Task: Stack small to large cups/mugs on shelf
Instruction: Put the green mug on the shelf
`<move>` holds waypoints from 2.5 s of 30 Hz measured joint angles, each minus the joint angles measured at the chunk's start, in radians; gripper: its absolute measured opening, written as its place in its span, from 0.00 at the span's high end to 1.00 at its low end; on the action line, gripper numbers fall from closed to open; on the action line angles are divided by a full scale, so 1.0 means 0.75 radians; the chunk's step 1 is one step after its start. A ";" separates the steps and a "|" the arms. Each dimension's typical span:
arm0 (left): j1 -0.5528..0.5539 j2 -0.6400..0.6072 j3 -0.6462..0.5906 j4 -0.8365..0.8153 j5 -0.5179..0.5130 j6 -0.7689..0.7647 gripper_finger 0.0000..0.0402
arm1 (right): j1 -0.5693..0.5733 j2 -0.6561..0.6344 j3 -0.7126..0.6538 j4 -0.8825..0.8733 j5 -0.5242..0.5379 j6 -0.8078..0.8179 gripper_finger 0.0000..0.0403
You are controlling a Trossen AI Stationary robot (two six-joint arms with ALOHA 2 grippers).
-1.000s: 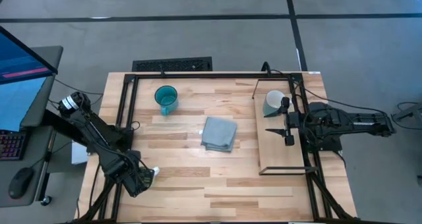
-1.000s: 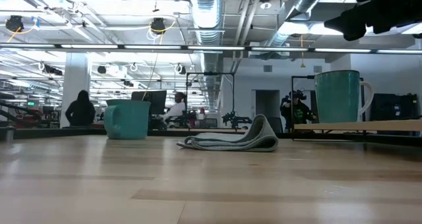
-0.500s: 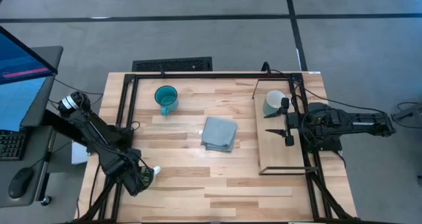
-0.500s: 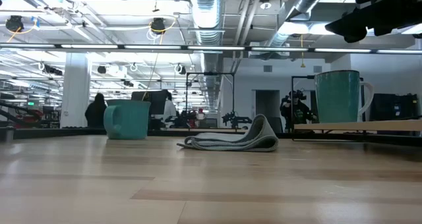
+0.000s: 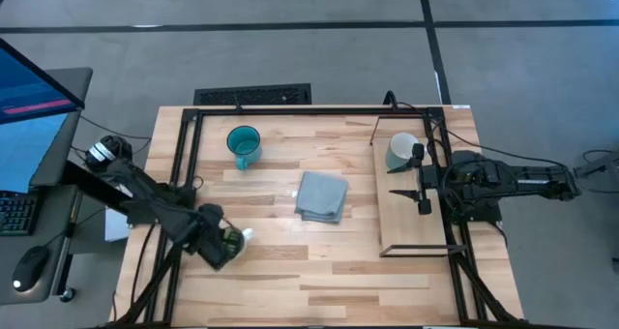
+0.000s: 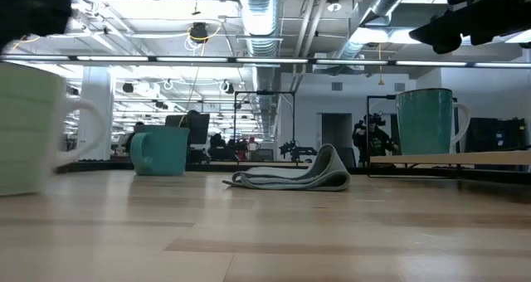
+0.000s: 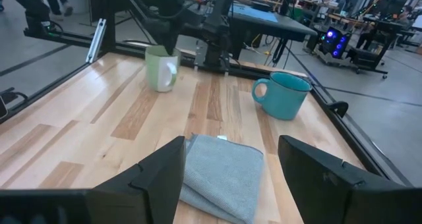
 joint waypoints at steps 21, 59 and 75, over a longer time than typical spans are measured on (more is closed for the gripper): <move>0.822 0.003 0.168 0.471 -0.033 1.368 1.00 | -0.001 0.001 0.000 0.000 0.001 0.011 0.34; 1.429 0.620 0.736 0.560 0.212 2.407 1.00 | -0.003 0.002 0.000 0.080 0.077 0.220 0.34; 1.430 1.216 1.559 -0.023 0.219 2.518 1.00 | -0.003 0.002 0.000 0.040 0.076 0.221 0.34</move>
